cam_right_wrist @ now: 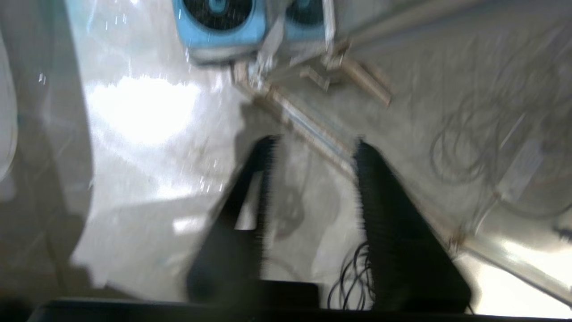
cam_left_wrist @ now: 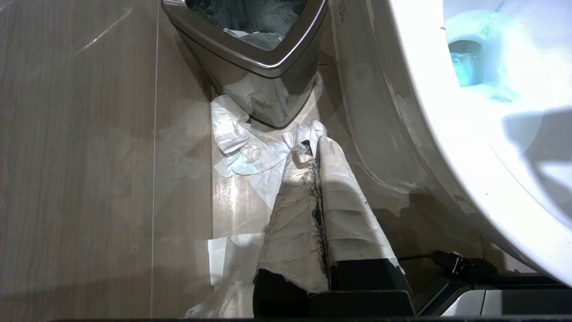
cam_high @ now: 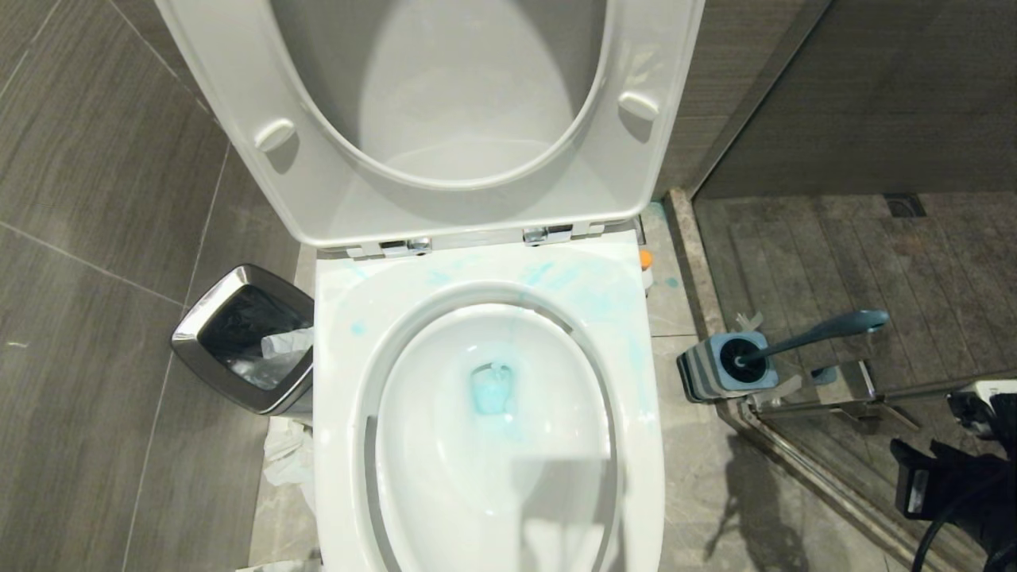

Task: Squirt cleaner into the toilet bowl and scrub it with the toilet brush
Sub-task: Scrub the toilet bowl

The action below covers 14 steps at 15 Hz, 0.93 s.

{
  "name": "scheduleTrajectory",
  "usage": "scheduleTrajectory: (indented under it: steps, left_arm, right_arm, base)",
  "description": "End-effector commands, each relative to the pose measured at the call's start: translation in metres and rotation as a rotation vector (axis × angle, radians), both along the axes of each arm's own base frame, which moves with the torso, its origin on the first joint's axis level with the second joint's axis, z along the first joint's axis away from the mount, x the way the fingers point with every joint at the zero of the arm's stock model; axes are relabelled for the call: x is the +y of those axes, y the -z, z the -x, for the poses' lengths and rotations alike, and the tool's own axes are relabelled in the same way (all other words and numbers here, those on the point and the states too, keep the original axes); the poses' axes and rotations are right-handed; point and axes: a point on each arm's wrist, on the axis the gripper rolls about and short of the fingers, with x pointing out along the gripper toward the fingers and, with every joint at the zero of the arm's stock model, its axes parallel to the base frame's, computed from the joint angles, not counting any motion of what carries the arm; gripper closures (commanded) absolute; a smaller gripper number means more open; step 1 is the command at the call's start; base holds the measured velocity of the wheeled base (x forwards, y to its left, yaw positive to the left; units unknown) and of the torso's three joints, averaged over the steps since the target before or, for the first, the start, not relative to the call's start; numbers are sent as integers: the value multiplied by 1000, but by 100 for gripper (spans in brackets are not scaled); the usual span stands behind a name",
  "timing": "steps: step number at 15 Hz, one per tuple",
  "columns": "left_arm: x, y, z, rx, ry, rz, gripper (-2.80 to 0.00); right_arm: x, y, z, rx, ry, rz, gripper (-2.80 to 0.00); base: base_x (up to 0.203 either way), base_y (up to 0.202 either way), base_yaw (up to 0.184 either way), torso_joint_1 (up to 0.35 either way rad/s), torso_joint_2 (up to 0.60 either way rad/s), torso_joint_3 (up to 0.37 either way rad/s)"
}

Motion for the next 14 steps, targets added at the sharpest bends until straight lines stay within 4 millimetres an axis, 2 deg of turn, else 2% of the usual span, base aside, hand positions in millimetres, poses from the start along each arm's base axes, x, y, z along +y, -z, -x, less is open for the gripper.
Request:
scheduleTrajectory:
  steps: [1,3,7,10,14]
  left_arm:
    - [0,0,0,1,0,0,0]
    - [0,0,0,1,0,0,0]
    - [0,0,0,1,0,0,0]
    - [0,0,0,1,0,0,0]
    - [0,0,0,1,0,0,0]
  right_arm:
    - [0,7,-7,-2,-7,24,-280]
    - [1,9,-14,1,-10,23,-280]
    - [3,15,-43,13,-32,14,-280]
    - [3,24,-73,8,-45,25,-280]
    - [4,29,-108,-45,-83,129,-280]
  base:
    - [0,0,0,0,0,0]
    - [0,0,0,0,0,0]
    - [0,0,0,0,0,0]
    - [0,0,0,0,0,0]
    - [0,0,0,0,0,0]
